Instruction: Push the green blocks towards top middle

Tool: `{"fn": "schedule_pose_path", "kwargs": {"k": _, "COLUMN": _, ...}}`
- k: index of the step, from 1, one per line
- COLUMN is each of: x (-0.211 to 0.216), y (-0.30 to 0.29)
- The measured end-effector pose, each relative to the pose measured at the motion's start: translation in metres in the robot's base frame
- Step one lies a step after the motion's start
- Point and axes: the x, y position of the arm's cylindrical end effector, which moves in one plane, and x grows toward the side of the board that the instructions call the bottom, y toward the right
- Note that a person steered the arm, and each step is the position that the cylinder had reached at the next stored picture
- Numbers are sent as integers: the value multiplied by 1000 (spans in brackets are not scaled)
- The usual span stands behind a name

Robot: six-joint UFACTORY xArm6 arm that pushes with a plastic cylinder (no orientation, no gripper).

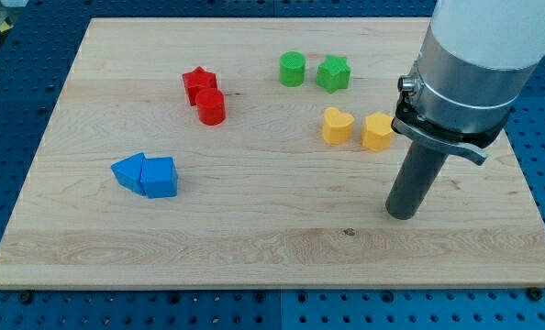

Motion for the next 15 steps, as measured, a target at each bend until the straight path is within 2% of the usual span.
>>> {"fn": "schedule_pose_path", "kwargs": {"k": 3, "x": 2, "y": 0}}
{"fn": "schedule_pose_path", "kwargs": {"k": 4, "x": -30, "y": 0}}
{"fn": "schedule_pose_path", "kwargs": {"k": 6, "x": -43, "y": 46}}
{"fn": "schedule_pose_path", "kwargs": {"k": 7, "x": -87, "y": 67}}
{"fn": "schedule_pose_path", "kwargs": {"k": 8, "x": -151, "y": 69}}
{"fn": "schedule_pose_path", "kwargs": {"k": 9, "x": -165, "y": 69}}
{"fn": "schedule_pose_path", "kwargs": {"k": 11, "x": -196, "y": 6}}
{"fn": "schedule_pose_path", "kwargs": {"k": 13, "x": -180, "y": -13}}
{"fn": "schedule_pose_path", "kwargs": {"k": 15, "x": -186, "y": -41}}
